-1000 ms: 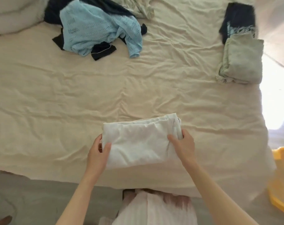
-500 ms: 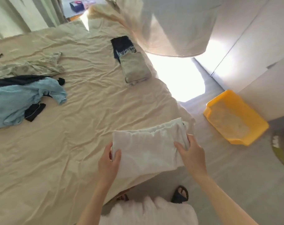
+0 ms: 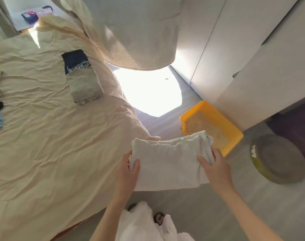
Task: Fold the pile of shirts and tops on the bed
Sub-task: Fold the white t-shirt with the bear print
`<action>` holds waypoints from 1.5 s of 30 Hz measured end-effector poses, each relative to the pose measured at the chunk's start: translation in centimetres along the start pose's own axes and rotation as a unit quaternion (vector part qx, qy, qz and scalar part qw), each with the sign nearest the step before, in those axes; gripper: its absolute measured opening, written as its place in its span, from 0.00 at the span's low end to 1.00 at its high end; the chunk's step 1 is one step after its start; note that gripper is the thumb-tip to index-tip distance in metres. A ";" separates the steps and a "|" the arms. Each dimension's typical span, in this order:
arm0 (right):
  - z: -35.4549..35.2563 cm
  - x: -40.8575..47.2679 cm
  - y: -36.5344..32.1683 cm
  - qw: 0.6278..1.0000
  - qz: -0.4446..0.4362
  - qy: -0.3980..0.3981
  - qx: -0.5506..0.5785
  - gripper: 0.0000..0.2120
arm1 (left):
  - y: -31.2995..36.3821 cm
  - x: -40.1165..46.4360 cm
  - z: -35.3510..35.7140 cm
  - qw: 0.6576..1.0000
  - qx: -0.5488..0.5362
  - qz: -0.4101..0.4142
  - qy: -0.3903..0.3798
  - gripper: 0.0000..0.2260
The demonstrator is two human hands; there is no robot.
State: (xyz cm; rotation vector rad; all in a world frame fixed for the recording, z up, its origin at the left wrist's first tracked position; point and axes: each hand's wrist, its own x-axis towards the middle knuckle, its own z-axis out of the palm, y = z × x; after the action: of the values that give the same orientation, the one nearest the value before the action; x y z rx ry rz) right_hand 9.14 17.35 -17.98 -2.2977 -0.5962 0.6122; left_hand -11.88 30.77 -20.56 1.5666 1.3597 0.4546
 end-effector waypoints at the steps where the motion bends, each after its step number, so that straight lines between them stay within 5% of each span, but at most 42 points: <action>1: -0.4 1.4 -0.4 1.000 -0.010 -0.002 0.009 0.10 | 0.8 0.8 0.5 1.000 0.003 -0.001 0.011 0.16; 11: -0.4 19.1 -5.7 0.992 -0.095 -0.061 -0.052 0.10 | 6.4 13.5 5.4 0.995 0.008 -0.058 0.084 0.16; 20: 2.8 36.4 -18.0 0.961 -0.212 -0.142 -0.103 0.11 | 12.5 25.0 5.0 0.972 -0.091 -0.145 0.160 0.16; 23: 5.5 40.7 -21.5 0.940 -0.257 -0.182 -0.133 0.12 | 13.7 27.5 4.2 0.960 -0.109 -0.175 0.187 0.25; 30: 14.0 49.9 -30.7 0.866 -0.369 -0.290 -0.173 0.10 | 15.0 34.7 4.3 0.885 -0.200 -0.282 0.311 0.20; 34: 17.9 55.0 -37.0 0.813 -0.441 -0.324 -0.198 0.09 | 17.7 40.2 4.7 0.836 -0.268 -0.293 0.379 0.11; 39: 23.9 58.1 -44.8 0.747 -0.503 -0.375 -0.217 0.06 | 18.7 46.0 3.0 0.773 -0.312 -0.303 0.462 0.11; 45: 34.2 60.6 -52.5 0.698 -0.543 -0.409 -0.227 0.09 | 16.0 54.1 -1.8 0.740 -0.310 -0.328 0.499 0.12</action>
State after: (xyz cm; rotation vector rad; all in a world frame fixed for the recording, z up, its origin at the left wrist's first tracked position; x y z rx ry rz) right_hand 24.34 103.15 -19.33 -1.4189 -2.4972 0.8714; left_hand 11.79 81.97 -22.76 0.1277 2.1052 1.2307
